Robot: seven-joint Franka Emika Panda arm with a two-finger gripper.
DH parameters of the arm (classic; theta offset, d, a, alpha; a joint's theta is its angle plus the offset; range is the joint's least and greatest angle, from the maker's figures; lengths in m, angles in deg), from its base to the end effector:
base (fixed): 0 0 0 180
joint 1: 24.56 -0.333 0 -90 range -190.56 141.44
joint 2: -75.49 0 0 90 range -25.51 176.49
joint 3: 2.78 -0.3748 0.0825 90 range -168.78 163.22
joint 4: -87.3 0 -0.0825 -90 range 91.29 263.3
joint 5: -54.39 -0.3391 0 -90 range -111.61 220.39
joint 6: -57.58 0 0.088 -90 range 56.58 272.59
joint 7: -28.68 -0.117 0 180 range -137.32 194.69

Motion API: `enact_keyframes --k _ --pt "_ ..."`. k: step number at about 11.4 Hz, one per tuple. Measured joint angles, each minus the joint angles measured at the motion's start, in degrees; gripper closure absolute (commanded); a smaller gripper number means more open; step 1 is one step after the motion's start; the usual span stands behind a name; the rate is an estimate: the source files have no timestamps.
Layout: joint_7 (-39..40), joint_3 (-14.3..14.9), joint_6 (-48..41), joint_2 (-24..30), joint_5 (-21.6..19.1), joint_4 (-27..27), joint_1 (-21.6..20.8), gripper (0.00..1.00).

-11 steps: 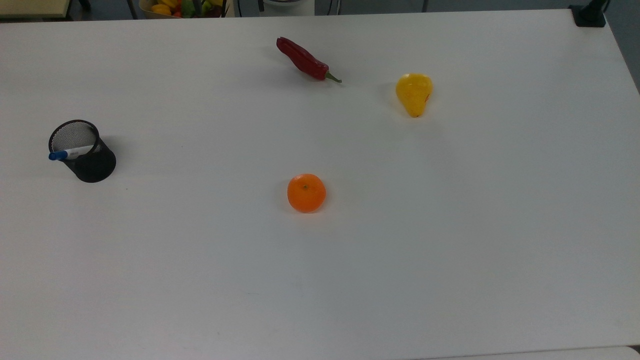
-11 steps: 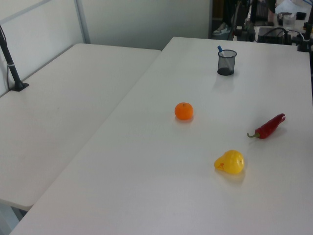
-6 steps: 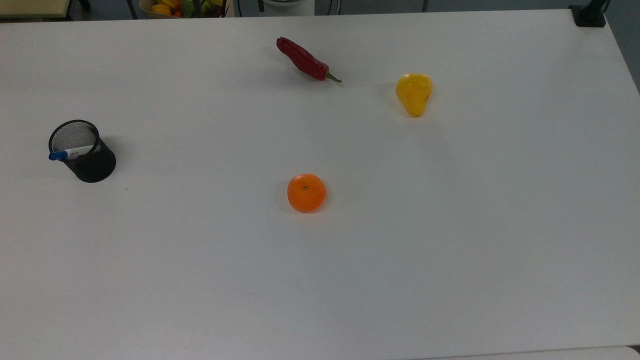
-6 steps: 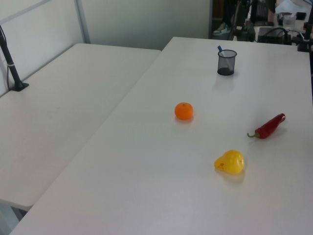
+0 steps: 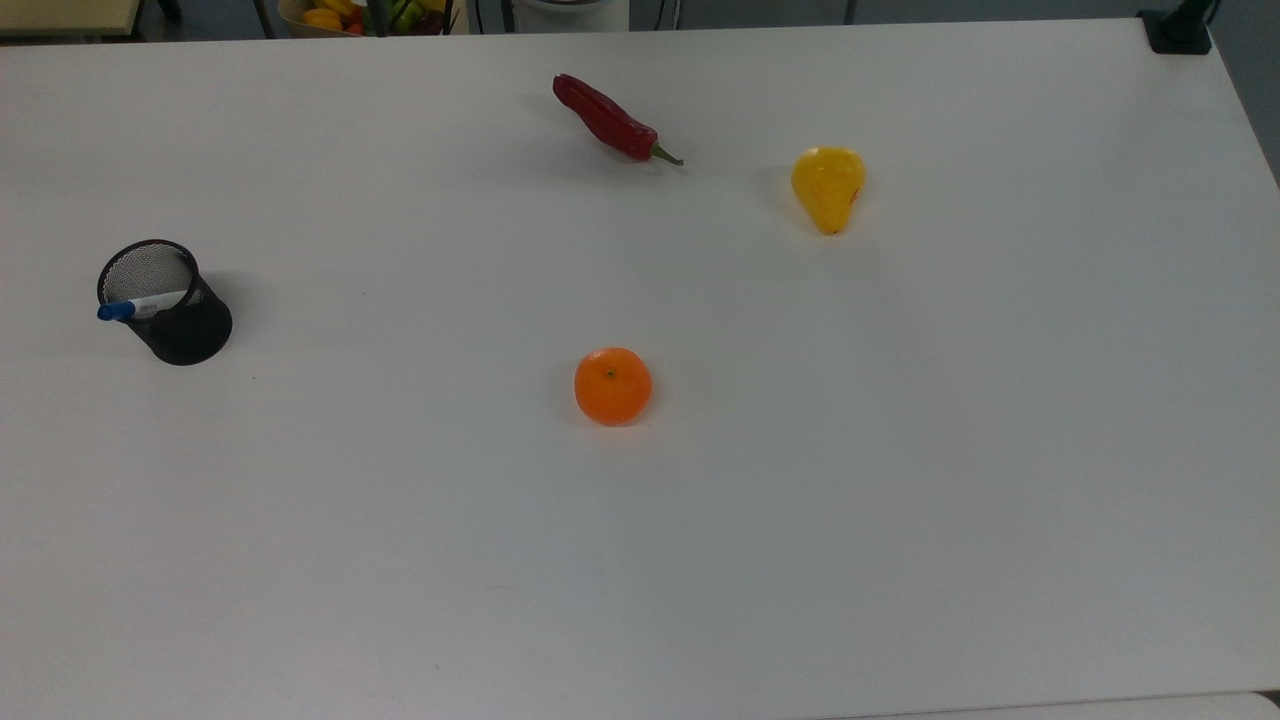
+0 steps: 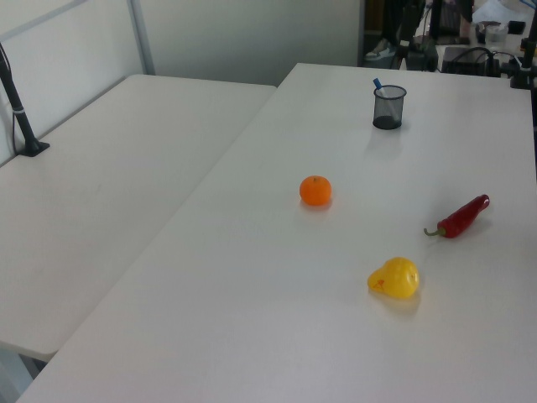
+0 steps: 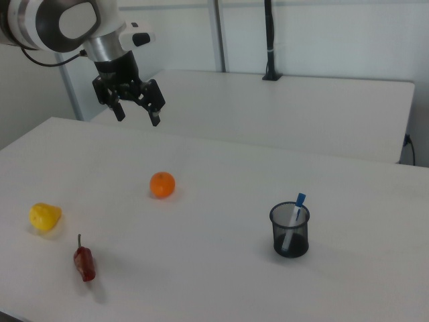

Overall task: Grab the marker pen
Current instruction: 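Move the gripper over the black mesh pen cup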

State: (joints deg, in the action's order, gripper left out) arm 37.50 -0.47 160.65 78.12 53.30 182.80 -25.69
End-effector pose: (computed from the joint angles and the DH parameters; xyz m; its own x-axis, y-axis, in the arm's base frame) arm 0.5153 -0.0094 0.6770 0.9756 0.1287 0.1781 0.1296 -0.9915 0.0065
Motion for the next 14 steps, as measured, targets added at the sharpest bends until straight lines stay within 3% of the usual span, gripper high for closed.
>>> enact_keyframes --k 5,12,14 --pt "-0.01 4.13 8.75 -0.81 0.00 0.05 0.10 0.00" --pt "-0.04 13.72 23.96 -7.53 0.00 0.76 0.39 0.00" --pt "-0.04 14.97 26.58 -9.75 0.00 0.92 0.93 0.00"
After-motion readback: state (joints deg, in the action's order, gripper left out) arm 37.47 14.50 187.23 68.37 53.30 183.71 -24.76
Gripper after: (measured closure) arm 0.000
